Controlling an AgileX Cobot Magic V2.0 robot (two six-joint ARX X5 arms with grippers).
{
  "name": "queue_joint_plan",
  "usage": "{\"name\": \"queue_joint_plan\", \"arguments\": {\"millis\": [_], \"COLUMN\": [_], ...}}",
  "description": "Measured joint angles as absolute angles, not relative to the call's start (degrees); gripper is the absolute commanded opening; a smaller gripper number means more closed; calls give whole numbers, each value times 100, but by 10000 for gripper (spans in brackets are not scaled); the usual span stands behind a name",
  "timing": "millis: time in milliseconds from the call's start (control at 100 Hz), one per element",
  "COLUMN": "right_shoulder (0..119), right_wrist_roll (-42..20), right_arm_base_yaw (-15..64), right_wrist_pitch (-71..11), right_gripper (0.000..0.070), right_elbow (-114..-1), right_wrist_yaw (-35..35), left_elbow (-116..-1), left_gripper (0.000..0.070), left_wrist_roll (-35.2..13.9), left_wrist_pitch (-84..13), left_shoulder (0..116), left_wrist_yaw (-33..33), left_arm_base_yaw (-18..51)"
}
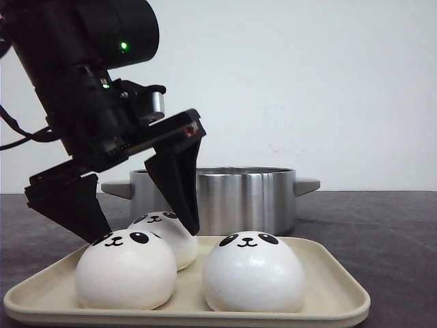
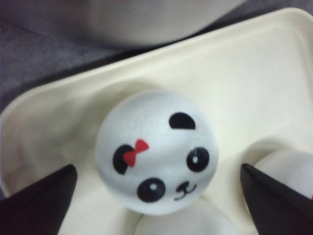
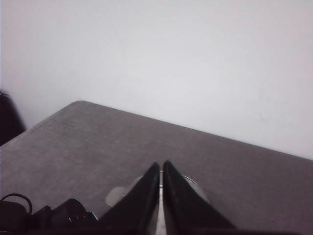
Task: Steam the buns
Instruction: 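Lower the left gripper onto the panda bun nearest the robot's left, then grasp the bun with the left gripper and lift it toward the pot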
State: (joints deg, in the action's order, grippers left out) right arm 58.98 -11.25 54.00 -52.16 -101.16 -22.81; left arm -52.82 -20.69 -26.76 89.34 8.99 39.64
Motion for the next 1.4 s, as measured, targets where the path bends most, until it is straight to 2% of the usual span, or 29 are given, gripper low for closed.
{"name": "queue_joint_plan", "arguments": {"millis": [80, 210, 260, 550, 830, 1220, 1400], "right_shoulder": [5898, 5900, 5898, 5900, 5900, 5900, 5900], "right_wrist_roll": [-1188, -1251, -1280, -1396, -1406, -1439, -1439], "right_arm_base_yaw": [5400, 5400, 5400, 5400, 5400, 5400, 5400], "right_wrist_pitch": [-5242, -5325, -5336, -5347, -5352, -5330, -5325], "right_gripper": [3, 3, 3, 3, 3, 3, 3], "right_elbow": [-10116, -10116, -10116, -10116, -10116, -10114, -10114], "right_wrist_yaw": [-2279, -2279, -2279, -2279, -2279, -2408, -2408], "left_elbow": [-5282, -5282, -5282, -5286, -5299, -5522, -6147], "left_gripper": [554, 550, 526, 0, 0, 1, 3], "left_wrist_roll": [-2078, -2093, -2097, -2099, -2099, -2099, -2029], "left_wrist_pitch": [-2613, -2565, -2585, -2724, -2779, -2685, -2563], "left_shoulder": [8997, 9017, 9017, 9017, 8908, 7118, 7059], "left_wrist_yaw": [867, 685, 617, 572, 576, 576, 331], "left_arm_base_yaw": [3964, 3964, 3964, 3964, 3968, 4281, 4167]}}
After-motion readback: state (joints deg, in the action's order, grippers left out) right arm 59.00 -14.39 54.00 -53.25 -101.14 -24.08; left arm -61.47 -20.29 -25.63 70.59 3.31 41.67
